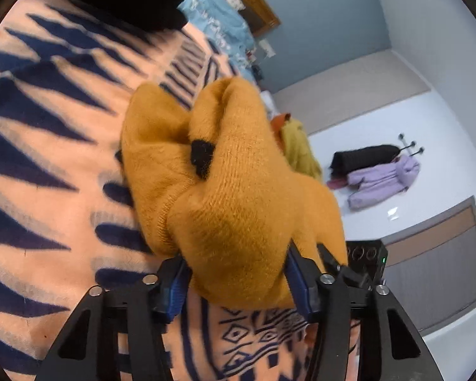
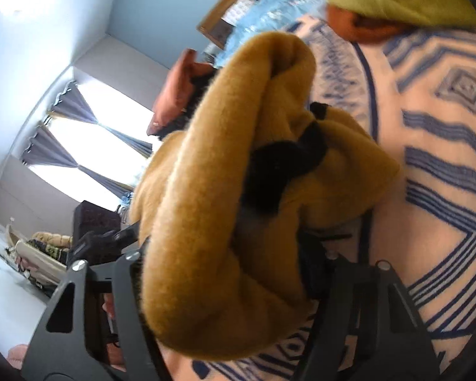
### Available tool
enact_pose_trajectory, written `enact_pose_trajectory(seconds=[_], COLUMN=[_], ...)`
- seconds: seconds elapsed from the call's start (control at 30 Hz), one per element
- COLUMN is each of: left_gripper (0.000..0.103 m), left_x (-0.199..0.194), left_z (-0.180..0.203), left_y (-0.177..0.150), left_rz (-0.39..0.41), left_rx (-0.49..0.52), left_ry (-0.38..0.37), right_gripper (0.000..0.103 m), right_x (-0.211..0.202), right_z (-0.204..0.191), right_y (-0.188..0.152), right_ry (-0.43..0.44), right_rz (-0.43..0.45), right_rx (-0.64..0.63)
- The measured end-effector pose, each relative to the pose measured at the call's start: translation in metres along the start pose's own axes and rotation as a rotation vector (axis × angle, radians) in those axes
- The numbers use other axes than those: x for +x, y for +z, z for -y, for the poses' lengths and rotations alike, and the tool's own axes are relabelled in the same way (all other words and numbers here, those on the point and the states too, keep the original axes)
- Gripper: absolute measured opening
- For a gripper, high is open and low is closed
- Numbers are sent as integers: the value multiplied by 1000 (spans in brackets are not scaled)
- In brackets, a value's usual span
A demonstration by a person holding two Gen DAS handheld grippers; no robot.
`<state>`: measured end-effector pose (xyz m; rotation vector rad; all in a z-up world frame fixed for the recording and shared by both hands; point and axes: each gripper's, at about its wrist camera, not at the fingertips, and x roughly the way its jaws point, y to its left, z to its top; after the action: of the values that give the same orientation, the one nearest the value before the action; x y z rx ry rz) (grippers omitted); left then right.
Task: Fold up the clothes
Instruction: 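Lift the cardigan bundle with both grippers and carry it toward the orange-black stack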
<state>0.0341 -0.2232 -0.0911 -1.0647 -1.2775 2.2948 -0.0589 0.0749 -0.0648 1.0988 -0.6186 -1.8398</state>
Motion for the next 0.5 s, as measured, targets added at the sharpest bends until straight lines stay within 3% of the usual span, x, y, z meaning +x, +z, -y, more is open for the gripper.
enact_pose_trajectory(seconds=[0.27,0.5], left_gripper=[48,48], left_x=[-55,-136], left_z=[32,29], left_y=[37,85], left_rz=[126,308], left_rx=[97,153], left_ry=[-59,-2], right_gripper=[65,65], right_x=[-2,69], right_z=[-77,-142], right_y=[26,67], right_ry=[123,244], right_rz=[89,78], right_rx=[-189,-298])
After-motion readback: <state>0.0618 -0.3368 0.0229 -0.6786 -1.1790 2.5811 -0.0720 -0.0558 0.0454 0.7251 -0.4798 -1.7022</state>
